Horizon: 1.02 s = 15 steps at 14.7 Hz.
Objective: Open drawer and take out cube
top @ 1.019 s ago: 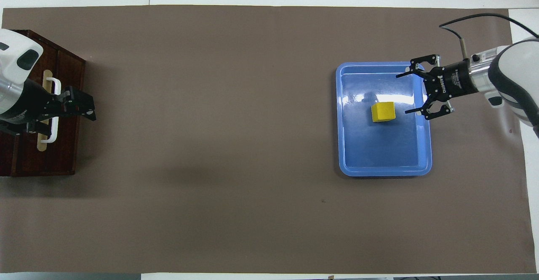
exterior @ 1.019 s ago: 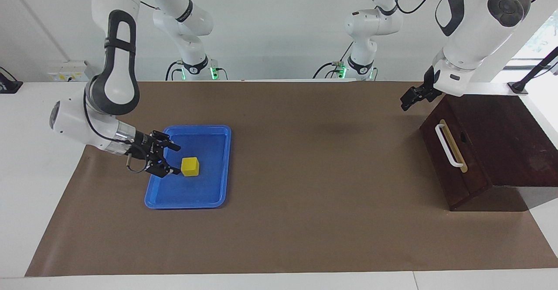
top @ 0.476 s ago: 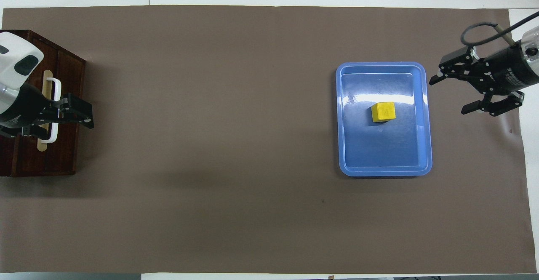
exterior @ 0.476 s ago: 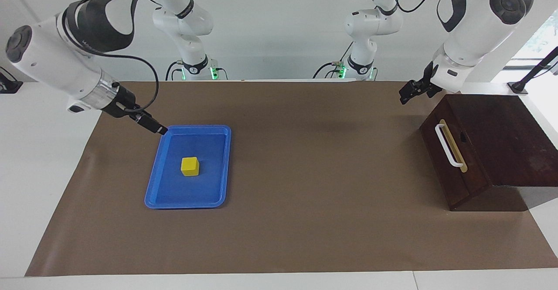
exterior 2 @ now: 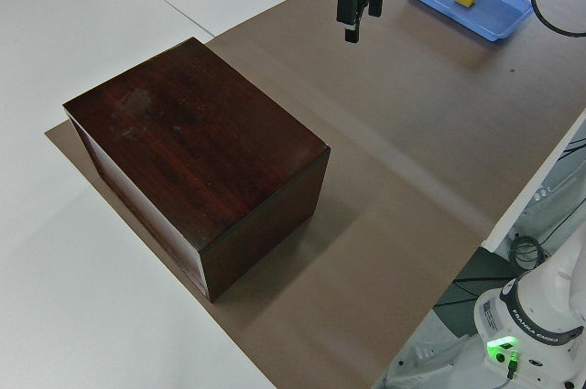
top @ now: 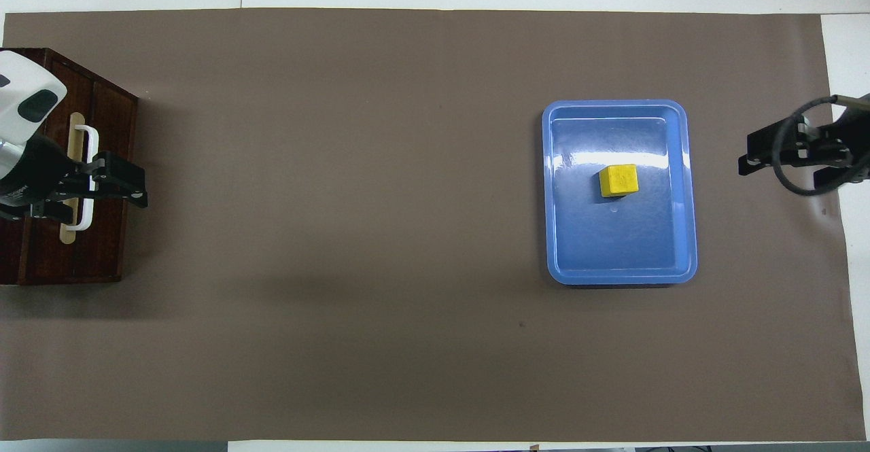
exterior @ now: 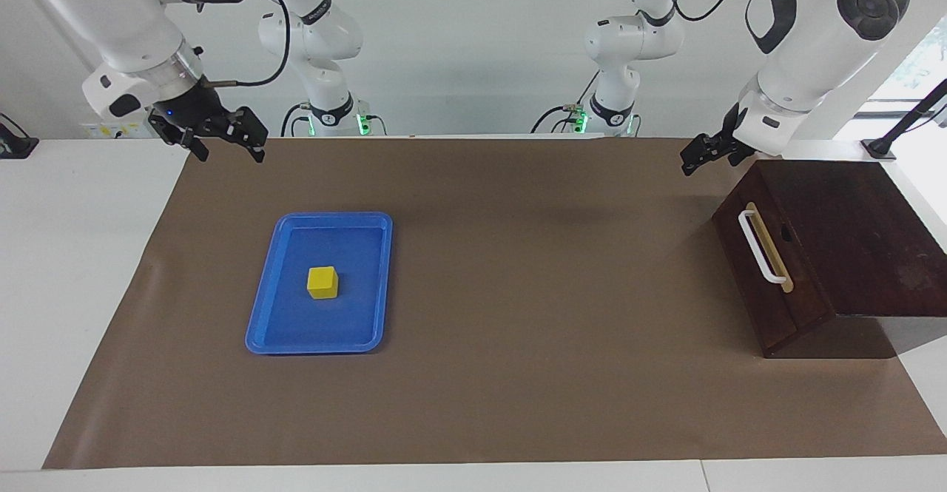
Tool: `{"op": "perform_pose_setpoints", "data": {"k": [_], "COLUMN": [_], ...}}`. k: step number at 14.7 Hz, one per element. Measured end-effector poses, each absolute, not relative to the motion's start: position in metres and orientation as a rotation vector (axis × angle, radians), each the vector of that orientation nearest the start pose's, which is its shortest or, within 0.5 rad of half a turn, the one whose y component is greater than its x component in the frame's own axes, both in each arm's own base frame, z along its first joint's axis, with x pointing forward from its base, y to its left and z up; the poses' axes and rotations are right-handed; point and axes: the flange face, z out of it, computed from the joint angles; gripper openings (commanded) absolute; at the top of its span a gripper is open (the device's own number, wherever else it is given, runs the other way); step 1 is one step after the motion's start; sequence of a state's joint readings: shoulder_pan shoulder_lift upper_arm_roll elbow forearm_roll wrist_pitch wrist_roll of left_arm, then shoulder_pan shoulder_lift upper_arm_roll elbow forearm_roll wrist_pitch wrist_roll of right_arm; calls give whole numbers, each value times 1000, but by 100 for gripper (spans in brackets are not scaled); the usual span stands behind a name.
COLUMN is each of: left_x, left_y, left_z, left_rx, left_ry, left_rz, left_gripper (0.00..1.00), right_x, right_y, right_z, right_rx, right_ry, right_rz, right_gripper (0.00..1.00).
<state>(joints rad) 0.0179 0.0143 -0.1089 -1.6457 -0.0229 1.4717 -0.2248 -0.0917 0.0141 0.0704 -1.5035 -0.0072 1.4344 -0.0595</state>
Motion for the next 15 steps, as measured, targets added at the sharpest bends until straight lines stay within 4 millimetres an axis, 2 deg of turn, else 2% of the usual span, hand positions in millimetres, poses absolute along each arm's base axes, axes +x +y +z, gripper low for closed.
{"op": "perform_pose_setpoints", "data": {"k": [2,8,15], "left_x": [541,538,535], "left_y": [-51,-52,-61], "left_z": [576,586,590], "left_rx": [-3115,-3098,-3099], "left_ry": [-201,-191,-164], "left_rz": [292,252,240], "left_gripper": [100,100,100], "right_x": [542,543,542], "right_y": [-13,-15,-27], "right_z": [638,607,613], "right_rx": [-3156,-3149,-3150], "right_ry": [-178,-194,-159], "right_rz": [127,198,190], "right_gripper": [100,100,100]}}
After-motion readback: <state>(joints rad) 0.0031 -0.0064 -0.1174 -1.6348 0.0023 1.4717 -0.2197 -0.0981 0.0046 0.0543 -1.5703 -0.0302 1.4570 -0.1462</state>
